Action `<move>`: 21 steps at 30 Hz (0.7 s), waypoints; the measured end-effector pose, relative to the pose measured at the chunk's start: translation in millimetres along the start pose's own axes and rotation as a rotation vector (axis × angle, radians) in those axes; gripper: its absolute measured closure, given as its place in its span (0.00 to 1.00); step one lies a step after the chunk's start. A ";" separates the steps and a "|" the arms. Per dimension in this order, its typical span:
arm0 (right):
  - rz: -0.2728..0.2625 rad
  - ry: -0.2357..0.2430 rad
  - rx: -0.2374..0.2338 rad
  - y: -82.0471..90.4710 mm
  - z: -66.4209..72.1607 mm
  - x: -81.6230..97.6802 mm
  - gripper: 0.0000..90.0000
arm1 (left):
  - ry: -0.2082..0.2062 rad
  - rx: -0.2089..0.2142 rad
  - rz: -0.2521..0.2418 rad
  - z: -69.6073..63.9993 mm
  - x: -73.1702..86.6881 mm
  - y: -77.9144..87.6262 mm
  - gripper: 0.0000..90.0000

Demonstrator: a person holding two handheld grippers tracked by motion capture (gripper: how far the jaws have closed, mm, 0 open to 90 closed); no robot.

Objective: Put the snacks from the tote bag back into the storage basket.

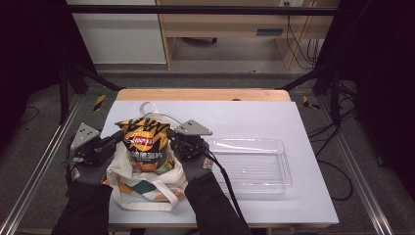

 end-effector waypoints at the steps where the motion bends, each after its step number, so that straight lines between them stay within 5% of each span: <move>1: -0.002 0.004 0.002 0.6 -0.2 -0.1 0.99 | -0.008 -0.008 -0.009 1.1 -1.0 -0.2 0.94; 6: -0.006 0.009 0.002 3.1 0.2 0.7 0.99 | -0.020 -0.001 -0.032 4.6 -10.0 -6.6 0.68; 8: -0.008 0.014 -0.001 3.7 0.2 1.2 0.99 | -0.019 0.007 -0.022 7.5 -10.8 -10.6 0.66; 12: -0.005 0.013 -0.002 4.4 -0.3 1.9 0.98 | 0.024 0.054 -0.010 12.9 -9.0 -17.4 0.76; 16: -0.006 0.008 -0.001 3.0 -1.2 2.4 0.94 | 0.019 0.053 0.009 12.4 -8.4 -16.3 0.93; 21: -0.019 -0.008 -0.018 0.6 1.3 1.7 0.77 | 0.009 0.050 0.010 9.0 -8.6 -14.1 0.99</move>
Point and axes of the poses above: each handheld gripper's, and its own axes: y roughly backward along the jaws, x roughly out of its underside, z roughly to its left, the point moved 5 cm from there along -y, roughly forward along the jaws, and after that the axes turned 13 degrees about x, right-handed, at the moved point
